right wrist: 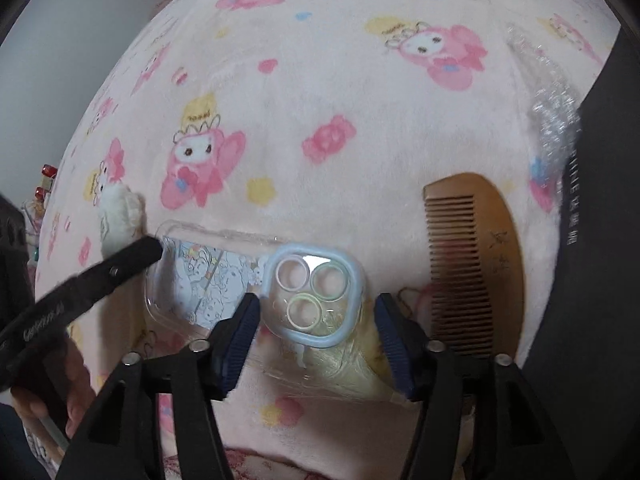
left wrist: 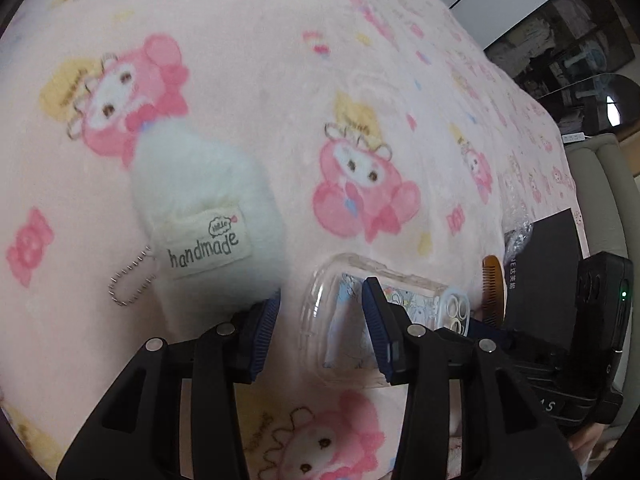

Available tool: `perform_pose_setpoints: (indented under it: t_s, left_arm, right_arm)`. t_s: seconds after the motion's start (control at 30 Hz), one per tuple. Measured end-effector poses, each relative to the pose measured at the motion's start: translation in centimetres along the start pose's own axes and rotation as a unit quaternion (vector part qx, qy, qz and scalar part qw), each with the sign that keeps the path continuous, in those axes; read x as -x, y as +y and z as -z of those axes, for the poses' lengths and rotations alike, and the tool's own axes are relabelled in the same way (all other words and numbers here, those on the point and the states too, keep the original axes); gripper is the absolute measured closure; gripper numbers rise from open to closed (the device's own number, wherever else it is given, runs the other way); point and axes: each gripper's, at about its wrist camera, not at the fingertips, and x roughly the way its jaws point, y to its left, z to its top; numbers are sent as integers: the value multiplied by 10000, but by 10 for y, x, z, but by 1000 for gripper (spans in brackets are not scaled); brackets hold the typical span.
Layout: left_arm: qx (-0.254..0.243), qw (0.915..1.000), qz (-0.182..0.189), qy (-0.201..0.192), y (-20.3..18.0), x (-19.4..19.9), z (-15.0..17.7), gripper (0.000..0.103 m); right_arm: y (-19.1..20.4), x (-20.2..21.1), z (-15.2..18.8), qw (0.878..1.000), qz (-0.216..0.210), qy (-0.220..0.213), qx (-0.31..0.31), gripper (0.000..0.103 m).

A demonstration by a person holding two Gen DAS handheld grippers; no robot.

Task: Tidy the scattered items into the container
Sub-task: 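Lift the clear phone case with the left gripper over the box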

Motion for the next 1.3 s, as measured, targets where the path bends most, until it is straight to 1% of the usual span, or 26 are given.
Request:
perform_pose_setpoints:
  t_s: [0.07, 0.13, 0.2, 0.27, 0.4, 0.47, 0.53, 0.57, 0.7, 0.8, 1.0, 1.13, 1.3]
  left_arm:
    - [5, 9999, 91, 50, -5, -3, 7, 60]
    - [-46, 10000, 63, -3, -9, 6, 15, 59]
    - [13, 9999, 135, -42, -10, 20, 22, 59]
    - [46, 9996, 235, -144, -14, 38, 26, 59]
    - [-105, 9985, 343, -410, -30, 81, 40, 58]
    - [-150, 9978, 435, -473, -40, 94, 46, 58]
    - [-185, 9970, 569, -496, -49, 105, 53, 58]
    - [-215, 9963, 659, -511, -54, 111, 57, 58]
    - [-453, 9947, 684, -627, -82, 128, 70, 58]
    - [-632, 9933, 696, -672, -104, 135, 81, 58]
    - [-927, 9911, 715, -634, -143, 140, 99, 59]
    - [-1210, 9884, 724, -556, -175, 136, 112, 58]
    - [-1488, 9841, 889, -386, -218, 116, 124, 57]
  right_arm:
    - [2, 0, -2, 9999, -71, 80, 59, 42]
    - [6, 7, 1, 9997, -154, 84, 166, 45]
    - [12, 20, 6, 9994, -97, -72, 328, 48]
    - [16, 34, 12, 9990, -124, -203, 376, 49]
    - [21, 69, 22, 9975, -267, -488, 434, 49]
    - [18, 93, 41, 9966, -340, -603, 447, 49]
    - [8, 117, 49, 9955, -415, -743, 421, 49]
    - [17, 118, 44, 9949, -425, -821, 413, 49]
    - [13, 146, 59, 9922, -422, -1097, 405, 49]
    - [12, 157, 63, 9897, -319, -1318, 451, 49]
    - [-11, 191, 92, 9853, -128, -1649, 429, 49]
    - [-36, 209, 110, 9826, -61, -1838, 246, 49]
    - [-79, 226, 126, 9801, 50, -1982, -38, 49]
